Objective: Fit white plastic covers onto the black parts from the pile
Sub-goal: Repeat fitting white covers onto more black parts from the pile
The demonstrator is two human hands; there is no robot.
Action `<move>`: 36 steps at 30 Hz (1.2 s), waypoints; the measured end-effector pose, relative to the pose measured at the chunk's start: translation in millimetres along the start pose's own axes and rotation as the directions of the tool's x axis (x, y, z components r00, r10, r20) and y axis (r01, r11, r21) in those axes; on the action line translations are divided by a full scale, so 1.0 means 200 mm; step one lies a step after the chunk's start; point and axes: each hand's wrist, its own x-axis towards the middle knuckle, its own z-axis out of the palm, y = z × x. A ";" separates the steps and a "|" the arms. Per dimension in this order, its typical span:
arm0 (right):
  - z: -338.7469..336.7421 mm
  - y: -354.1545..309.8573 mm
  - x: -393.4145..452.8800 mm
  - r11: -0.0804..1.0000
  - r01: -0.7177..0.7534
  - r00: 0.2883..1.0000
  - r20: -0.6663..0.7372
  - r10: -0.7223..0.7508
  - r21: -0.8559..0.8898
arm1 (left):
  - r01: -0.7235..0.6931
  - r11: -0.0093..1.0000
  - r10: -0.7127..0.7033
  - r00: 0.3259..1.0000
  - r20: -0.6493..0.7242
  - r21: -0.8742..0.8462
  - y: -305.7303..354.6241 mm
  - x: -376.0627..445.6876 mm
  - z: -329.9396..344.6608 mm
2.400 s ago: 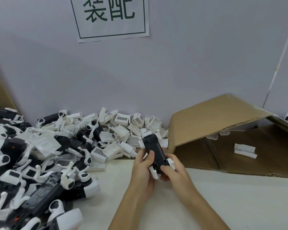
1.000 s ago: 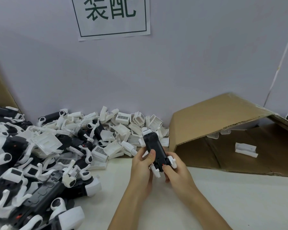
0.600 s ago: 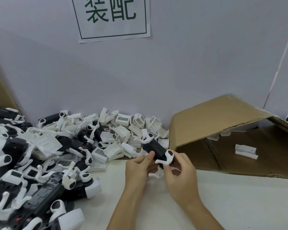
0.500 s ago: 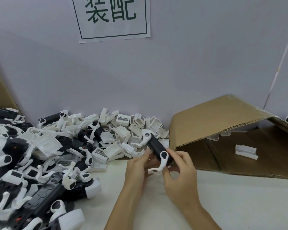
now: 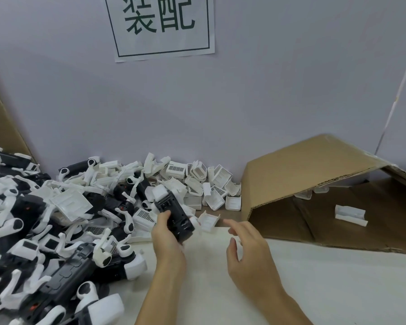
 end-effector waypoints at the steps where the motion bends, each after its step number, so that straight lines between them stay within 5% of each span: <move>1: 0.01 0.01 0.00 1.000 -0.021 0.999 0.024 0.022 -0.010 | -0.035 0.998 0.037 0.998 -0.047 0.050 0.01 0.01 -0.01; 15: 0.07 0.02 0.10 0.982 -0.129 0.943 0.290 0.164 -0.138 | -0.036 0.992 0.031 0.999 0.041 0.124 -0.03 -0.01 0.00; 22: 0.18 0.07 0.30 0.923 0.049 0.880 0.454 0.141 -0.381 | -0.047 0.988 0.045 0.999 0.017 0.150 -0.02 0.01 0.00; 27: 0.16 0.05 0.29 0.893 0.185 0.921 0.389 -0.012 -0.411 | -0.071 0.990 0.070 0.998 0.005 0.122 -0.01 0.02 -0.03; 29: 0.13 0.00 0.25 0.955 0.093 0.968 0.248 -0.021 -0.281 | -0.107 0.989 0.105 0.994 0.023 0.101 0.00 0.02 -0.03; 31: 0.10 -0.05 0.19 0.987 -0.152 0.984 0.106 0.145 0.061 | -0.130 0.986 0.126 0.991 0.048 0.100 0.00 0.02 -0.03; 33: 0.07 -0.08 0.14 0.786 -0.396 0.906 0.062 0.419 0.476 | -0.125 0.984 0.116 0.990 0.078 0.128 -0.01 0.00 -0.02; 36: 0.03 -0.07 0.10 0.326 -0.540 0.738 0.250 0.627 0.776 | -0.144 0.973 0.123 0.985 0.121 0.183 -0.04 -0.01 0.00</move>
